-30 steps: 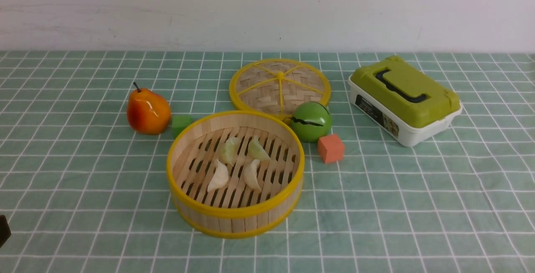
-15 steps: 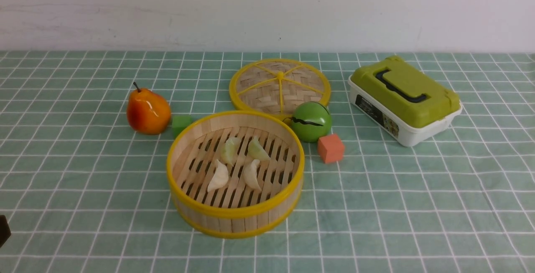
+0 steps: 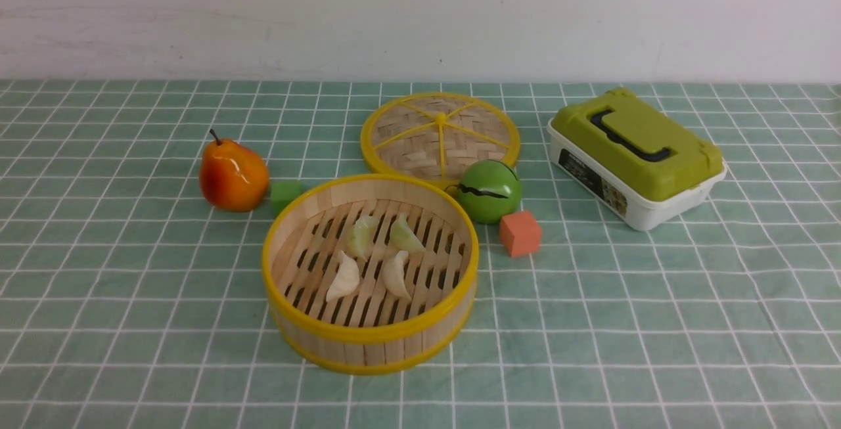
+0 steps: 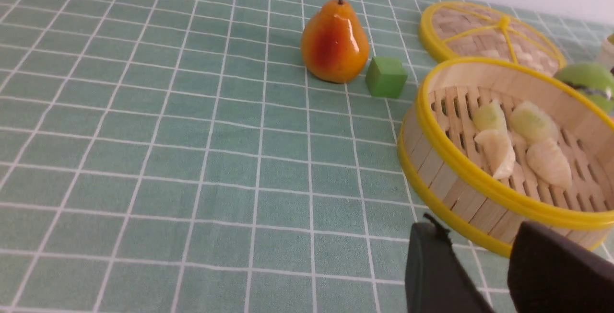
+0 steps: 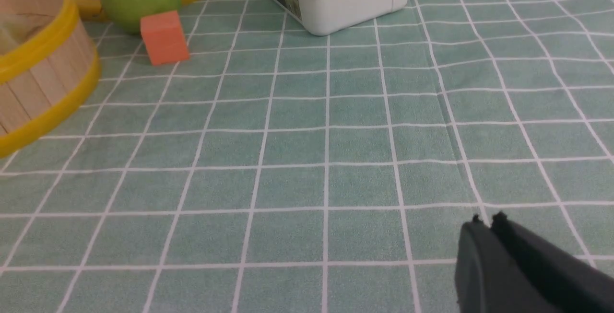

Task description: Put the dumplings into the steamer on the table with the blue tablecloth.

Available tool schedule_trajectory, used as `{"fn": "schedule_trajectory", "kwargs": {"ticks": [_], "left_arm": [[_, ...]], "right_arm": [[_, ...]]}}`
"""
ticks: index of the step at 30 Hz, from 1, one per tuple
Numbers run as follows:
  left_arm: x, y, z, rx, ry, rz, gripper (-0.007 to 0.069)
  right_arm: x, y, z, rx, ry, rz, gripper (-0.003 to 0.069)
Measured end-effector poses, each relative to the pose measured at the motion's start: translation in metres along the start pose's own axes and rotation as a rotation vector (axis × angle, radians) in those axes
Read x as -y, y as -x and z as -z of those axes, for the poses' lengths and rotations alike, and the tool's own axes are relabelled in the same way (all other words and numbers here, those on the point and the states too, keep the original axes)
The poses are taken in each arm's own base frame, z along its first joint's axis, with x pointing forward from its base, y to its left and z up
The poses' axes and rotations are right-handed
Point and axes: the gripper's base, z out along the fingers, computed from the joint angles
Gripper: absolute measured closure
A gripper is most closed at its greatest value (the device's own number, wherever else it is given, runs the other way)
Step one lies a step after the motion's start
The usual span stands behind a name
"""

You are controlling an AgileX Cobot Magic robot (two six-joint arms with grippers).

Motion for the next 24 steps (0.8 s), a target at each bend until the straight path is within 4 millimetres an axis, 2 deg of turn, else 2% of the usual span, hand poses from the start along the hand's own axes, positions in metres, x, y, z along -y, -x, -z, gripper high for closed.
{"fn": "schedule_trajectory", "kwargs": {"ticks": [3, 7, 12, 24], "left_arm": [[-0.004, -0.017, 0.002, 0.085, 0.015, -0.001, 0.0469], [-0.012, -0.045, -0.013, 0.075, 0.076, -0.078, 0.0635], [-0.017, -0.074, -0.023, -0.027, 0.087, -0.071, 0.0638], [-0.016, -0.078, -0.024, -0.063, 0.056, -0.097, 0.0638]], "right_arm": [[0.000, 0.000, 0.000, 0.000, 0.000, 0.000, 0.0630], [0.000, 0.000, 0.000, 0.000, 0.000, -0.001, 0.0625], [0.000, 0.000, 0.000, -0.001, 0.000, -0.001, 0.0617], [0.000, 0.000, 0.000, -0.001, 0.000, -0.001, 0.0600]]}}
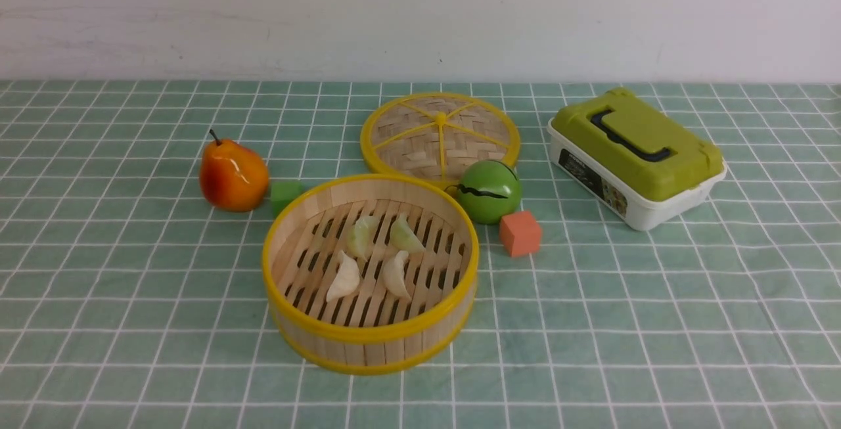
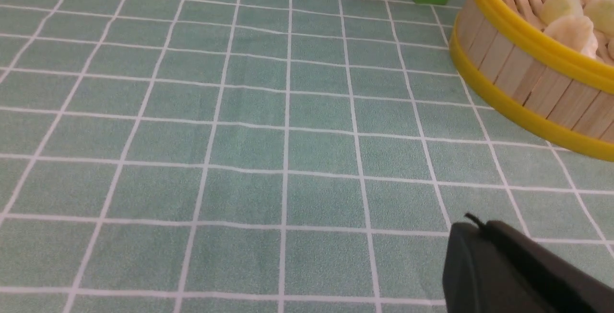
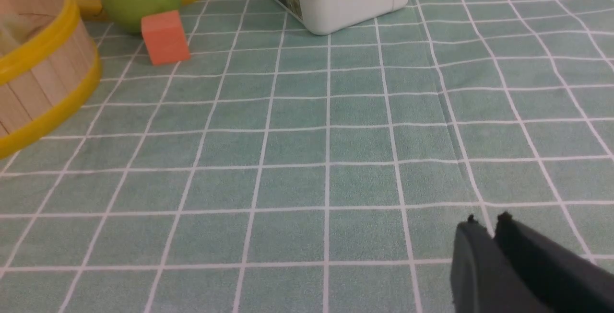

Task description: Put the dumplings into the steamer on the table with the blue tablecloth.

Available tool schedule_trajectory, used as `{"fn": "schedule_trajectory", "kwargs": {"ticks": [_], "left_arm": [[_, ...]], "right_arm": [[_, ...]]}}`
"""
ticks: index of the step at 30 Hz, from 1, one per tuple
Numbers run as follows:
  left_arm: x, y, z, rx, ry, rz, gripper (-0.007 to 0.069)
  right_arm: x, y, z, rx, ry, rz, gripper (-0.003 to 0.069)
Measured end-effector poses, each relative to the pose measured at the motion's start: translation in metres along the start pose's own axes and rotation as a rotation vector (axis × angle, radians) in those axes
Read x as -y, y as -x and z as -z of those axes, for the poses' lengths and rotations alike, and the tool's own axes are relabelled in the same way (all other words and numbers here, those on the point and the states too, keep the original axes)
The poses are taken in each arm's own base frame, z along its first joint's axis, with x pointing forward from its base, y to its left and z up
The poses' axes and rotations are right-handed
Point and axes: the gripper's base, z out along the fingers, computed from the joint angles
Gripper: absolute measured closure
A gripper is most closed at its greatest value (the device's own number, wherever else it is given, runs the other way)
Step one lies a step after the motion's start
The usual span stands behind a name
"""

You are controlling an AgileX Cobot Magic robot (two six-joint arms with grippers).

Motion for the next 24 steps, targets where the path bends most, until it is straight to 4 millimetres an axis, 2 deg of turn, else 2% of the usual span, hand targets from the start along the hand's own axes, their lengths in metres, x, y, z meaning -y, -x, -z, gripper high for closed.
{"fn": "schedule_trajectory", "kwargs": {"ticks": [24], "left_arm": [[0.0000, 0.0000, 0.0000, 0.000, 0.000, 0.000, 0.0638]], "right_arm": [[0.0000, 0.0000, 0.0000, 0.000, 0.000, 0.000, 0.0573]]}}
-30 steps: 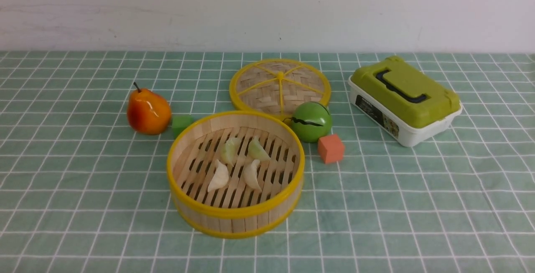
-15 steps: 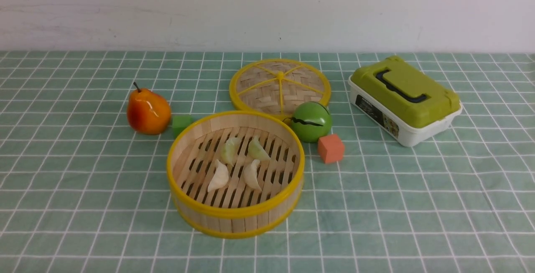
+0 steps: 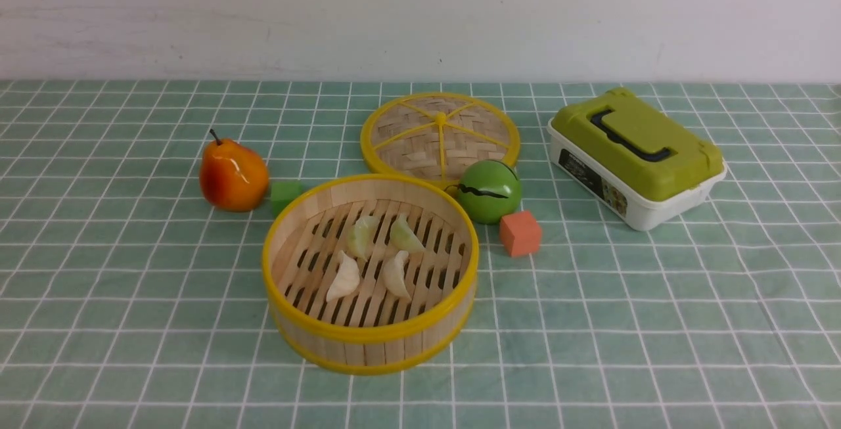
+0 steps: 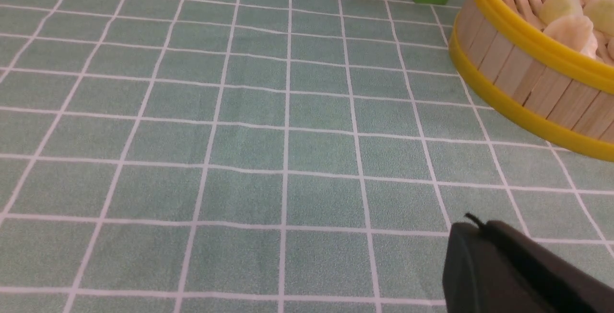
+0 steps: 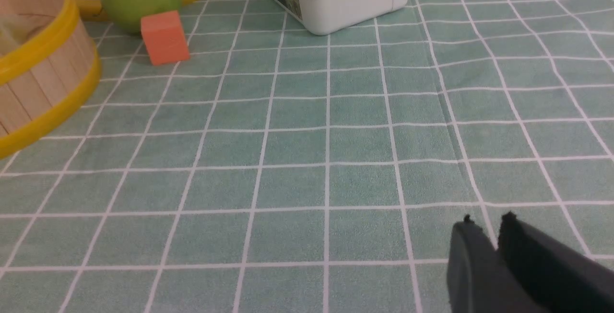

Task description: Put the dumplings into the steamer on the table with the blue tablecloth.

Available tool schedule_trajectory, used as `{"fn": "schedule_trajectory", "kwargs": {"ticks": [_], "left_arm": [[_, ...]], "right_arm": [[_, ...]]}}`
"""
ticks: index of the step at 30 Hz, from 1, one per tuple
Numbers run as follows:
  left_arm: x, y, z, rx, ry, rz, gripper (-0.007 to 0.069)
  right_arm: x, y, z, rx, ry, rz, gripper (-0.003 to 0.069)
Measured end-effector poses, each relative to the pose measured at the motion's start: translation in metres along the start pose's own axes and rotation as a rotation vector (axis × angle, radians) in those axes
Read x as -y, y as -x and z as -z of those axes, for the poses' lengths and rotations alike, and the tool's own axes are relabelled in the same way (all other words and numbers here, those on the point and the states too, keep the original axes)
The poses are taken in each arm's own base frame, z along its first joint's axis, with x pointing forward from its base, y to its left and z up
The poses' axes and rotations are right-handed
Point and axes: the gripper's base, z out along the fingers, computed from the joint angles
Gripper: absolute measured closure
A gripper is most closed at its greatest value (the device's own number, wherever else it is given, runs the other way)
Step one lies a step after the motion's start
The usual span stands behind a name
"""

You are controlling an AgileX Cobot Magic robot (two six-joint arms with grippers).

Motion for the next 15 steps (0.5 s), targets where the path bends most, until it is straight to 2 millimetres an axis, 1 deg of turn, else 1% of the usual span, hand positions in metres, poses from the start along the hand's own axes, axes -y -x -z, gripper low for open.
{"fn": "schedule_trajectory", "kwargs": {"ticks": [15], "left_arm": [[0.0000, 0.0000, 0.0000, 0.000, 0.000, 0.000, 0.0636]], "right_arm": [[0.0000, 0.0000, 0.0000, 0.000, 0.000, 0.000, 0.0562]]}}
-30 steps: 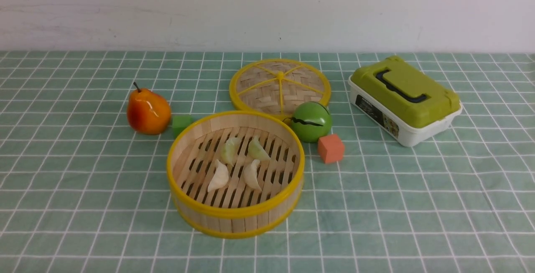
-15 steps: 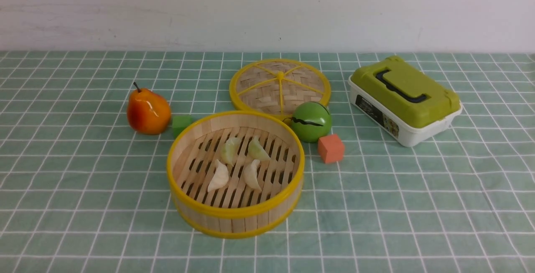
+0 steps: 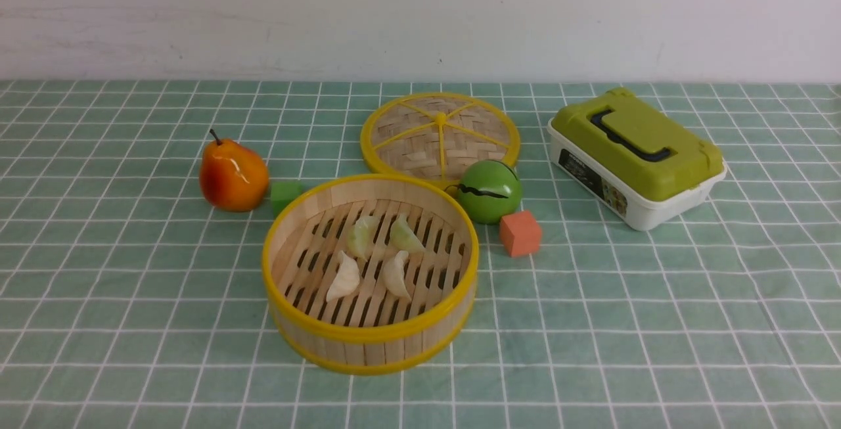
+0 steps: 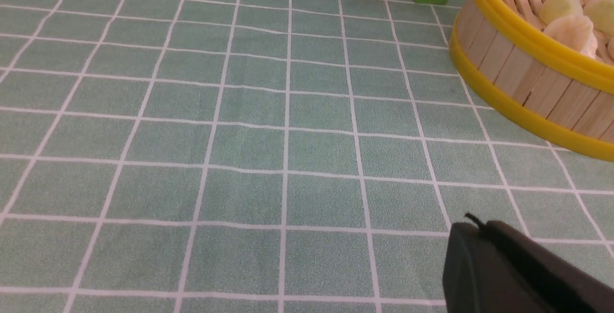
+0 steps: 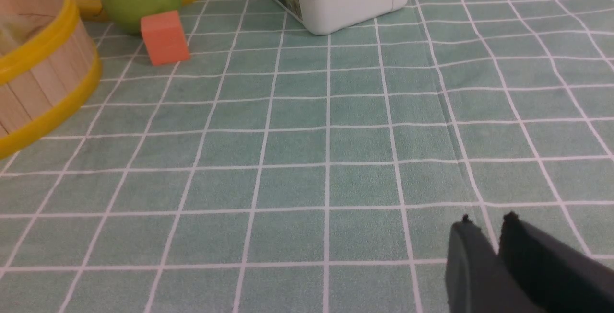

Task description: Put the dumplings into the steamer on the table with the blue tablecloth.

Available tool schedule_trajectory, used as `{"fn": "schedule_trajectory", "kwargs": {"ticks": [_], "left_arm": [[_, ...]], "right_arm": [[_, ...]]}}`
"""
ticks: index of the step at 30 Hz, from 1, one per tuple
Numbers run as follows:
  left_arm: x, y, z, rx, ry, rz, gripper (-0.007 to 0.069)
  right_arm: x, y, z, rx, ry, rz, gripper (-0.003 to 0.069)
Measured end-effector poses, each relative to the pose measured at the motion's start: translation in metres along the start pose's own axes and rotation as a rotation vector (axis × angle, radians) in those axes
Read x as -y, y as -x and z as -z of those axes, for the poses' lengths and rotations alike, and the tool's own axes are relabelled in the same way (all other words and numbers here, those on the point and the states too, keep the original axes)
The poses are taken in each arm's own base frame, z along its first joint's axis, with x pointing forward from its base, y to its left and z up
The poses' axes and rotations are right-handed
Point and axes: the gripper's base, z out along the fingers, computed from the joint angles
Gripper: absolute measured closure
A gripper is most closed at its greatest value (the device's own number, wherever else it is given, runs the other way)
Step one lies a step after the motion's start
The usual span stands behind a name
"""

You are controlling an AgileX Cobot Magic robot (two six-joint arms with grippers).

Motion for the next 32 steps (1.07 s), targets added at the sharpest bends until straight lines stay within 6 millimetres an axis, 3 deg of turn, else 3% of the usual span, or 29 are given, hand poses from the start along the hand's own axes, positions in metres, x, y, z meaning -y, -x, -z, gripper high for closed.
{"fn": "schedule_trajectory", "kwargs": {"ticks": [32], "left_arm": [[0.0000, -0.0001, 0.0000, 0.000, 0.000, 0.000, 0.0628]], "right_arm": [[0.0000, 0.0000, 0.0000, 0.000, 0.000, 0.000, 0.0528]]}}
